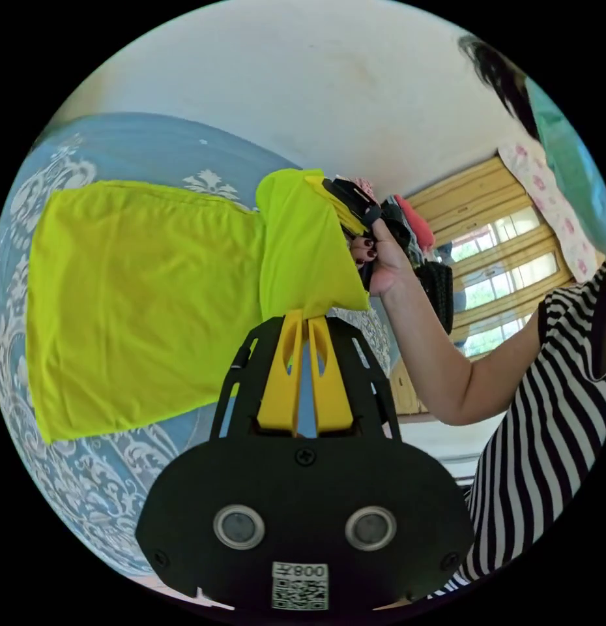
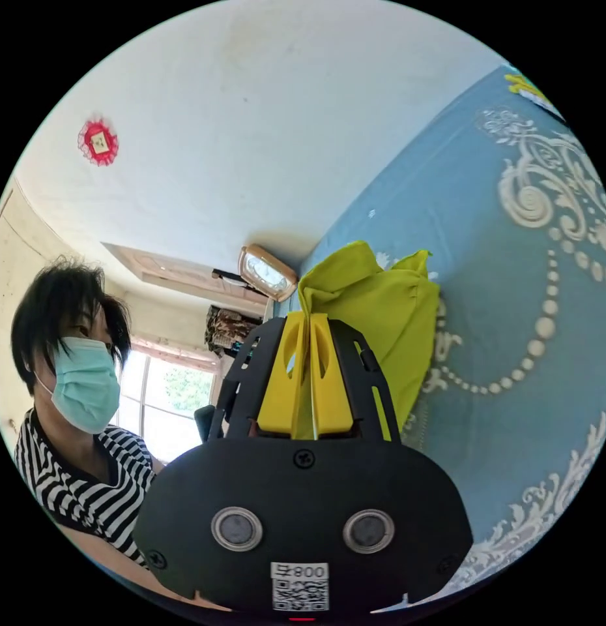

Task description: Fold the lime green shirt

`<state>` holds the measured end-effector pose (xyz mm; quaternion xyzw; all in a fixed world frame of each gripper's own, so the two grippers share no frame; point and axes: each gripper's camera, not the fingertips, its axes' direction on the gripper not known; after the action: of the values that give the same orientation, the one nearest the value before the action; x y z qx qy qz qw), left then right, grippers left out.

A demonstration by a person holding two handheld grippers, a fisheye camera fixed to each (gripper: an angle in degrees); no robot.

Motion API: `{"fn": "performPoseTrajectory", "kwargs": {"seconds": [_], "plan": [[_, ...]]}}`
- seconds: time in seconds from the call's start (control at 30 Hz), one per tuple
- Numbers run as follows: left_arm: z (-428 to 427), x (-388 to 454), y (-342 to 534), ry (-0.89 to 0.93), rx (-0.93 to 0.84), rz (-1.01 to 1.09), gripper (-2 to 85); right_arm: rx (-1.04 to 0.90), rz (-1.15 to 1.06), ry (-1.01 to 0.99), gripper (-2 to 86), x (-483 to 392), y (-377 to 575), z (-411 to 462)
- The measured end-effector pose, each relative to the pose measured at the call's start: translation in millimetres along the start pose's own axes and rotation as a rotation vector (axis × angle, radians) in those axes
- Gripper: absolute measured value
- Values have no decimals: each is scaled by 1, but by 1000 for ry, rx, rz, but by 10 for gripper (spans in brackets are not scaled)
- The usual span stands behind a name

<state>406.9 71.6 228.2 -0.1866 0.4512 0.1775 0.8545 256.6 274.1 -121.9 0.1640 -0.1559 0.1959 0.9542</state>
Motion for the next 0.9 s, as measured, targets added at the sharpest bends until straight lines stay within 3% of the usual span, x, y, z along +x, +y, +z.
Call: {"fn": "performPoseTrajectory", "kwargs": {"seconds": [0.2,0.57,0.9], "plan": [[-103,-57,25,-23,161,-208,9,-164,-52,-24,6,-17,-18,129],[-231,-145,84,172,398,-550,9,-350,-102,64,8,-25,-16,309],[-301,-187,113,245,447,-674,9,-450,-133,175,11,-14,-4,424]]}}
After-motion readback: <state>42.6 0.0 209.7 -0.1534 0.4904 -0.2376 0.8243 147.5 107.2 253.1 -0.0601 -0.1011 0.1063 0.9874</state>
